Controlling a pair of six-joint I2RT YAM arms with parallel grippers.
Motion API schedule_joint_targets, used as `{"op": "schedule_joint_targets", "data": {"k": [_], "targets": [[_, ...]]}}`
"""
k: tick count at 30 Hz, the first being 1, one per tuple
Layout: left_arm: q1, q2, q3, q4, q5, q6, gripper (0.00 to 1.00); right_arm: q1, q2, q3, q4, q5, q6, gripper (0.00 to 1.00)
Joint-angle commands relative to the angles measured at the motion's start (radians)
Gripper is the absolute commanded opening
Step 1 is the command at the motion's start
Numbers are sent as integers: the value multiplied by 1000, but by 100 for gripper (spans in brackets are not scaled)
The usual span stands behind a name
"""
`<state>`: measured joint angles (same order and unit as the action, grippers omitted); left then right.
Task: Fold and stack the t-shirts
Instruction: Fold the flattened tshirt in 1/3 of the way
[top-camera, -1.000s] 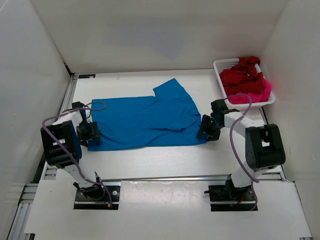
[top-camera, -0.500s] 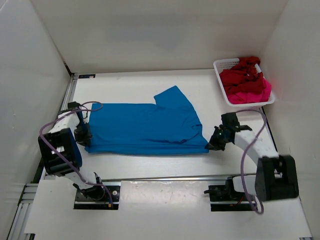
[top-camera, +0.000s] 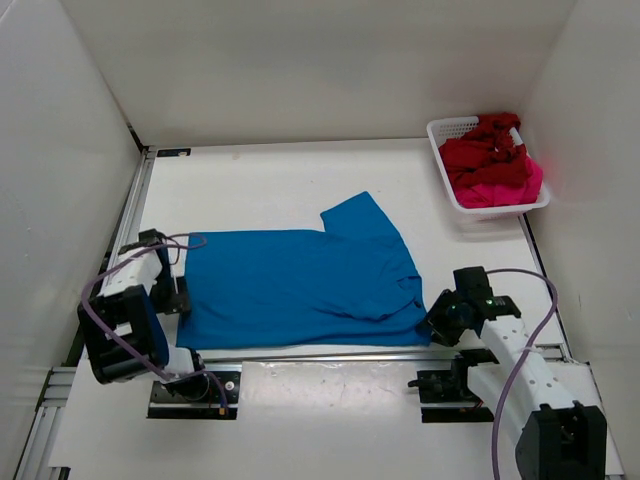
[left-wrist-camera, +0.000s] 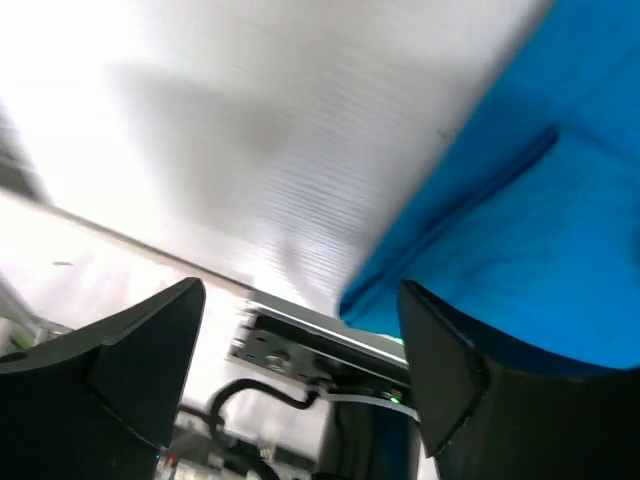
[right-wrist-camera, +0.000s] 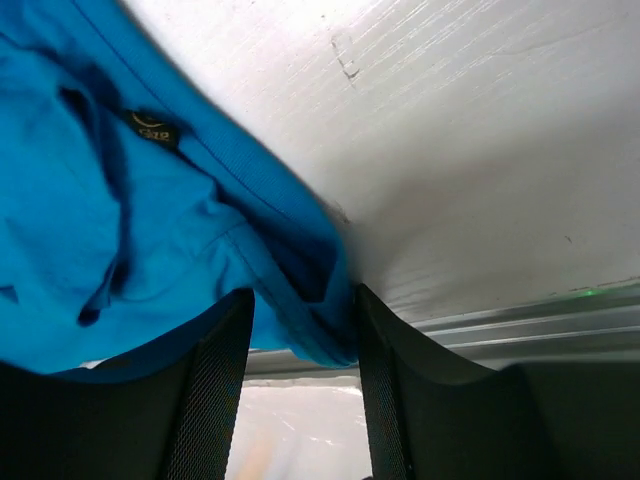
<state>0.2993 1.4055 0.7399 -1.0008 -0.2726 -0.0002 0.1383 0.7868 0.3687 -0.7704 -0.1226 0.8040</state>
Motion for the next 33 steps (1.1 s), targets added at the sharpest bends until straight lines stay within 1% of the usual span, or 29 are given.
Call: {"op": "schedule_joint_targets", "data": {"k": [1,2,3,4,5,6,7,8,9,11,12,13,14,15,16,17,18,20,22,23,26,30,33], "targets": [[4,-95,123,80,-138,0,94,4,8,62,-11,12,-49,50],[-37,-111,191,102,-169,0,94,18,20,79,-10,12,-61,50],[-64,-150,226,120,-184,0,94,46,47,140,-44,40,-62,50],[-98,-174,263,132,-163,0,93,59,63,177,-67,120,-75,50],[-141,-194,298,133,-142,0,93,73,80,211,-84,150,-84,50],[-258,-221,358,133,-122,0,91,96,109,272,-96,175,-94,50],[-337,-221,378,133,-111,0,91,106,123,295,-96,196,-107,50],[-423,-221,392,133,-132,0,89,106,135,315,-96,205,-117,50],[-612,-202,401,133,-151,0,89,106,162,346,-96,205,-126,50],[-805,-156,401,133,-201,0,89,106,202,368,-96,205,-126,50],[-980,-89,426,122,-201,0,89,106,213,368,-96,205,-117,50],[-1056,-50,449,122,-191,0,91,106,213,368,-96,205,-106,50],[-1121,-7,482,122,-119,0,92,97,224,351,-96,193,-77,52],[-1214,88,581,122,-65,0,93,96,215,308,-96,193,-59,55],[-1248,143,645,122,-9,0,94,96,201,280,-84,180,-37,56],[-1278,201,712,113,89,0,94,96,159,251,-69,179,9,56],[-1331,310,833,113,134,0,94,96,131,222,-60,166,35,56],[-1382,404,927,113,215,0,94,87,48,150,-59,178,124,60],[-1452,514,1013,113,230,0,94,87,-1,100,-90,221,185,60],[-1468,541,1013,135,251,0,94,87,-41,81,-90,236,220,60],[-1506,607,1009,148,251,0,94,78,-93,43,-99,247,253,60],[-1496,650,986,182,239,0,88,78,-136,33,-145,291,273,60],[-1496,679,986,182,257,0,86,78,-149,24,-145,279,273,60]]}}
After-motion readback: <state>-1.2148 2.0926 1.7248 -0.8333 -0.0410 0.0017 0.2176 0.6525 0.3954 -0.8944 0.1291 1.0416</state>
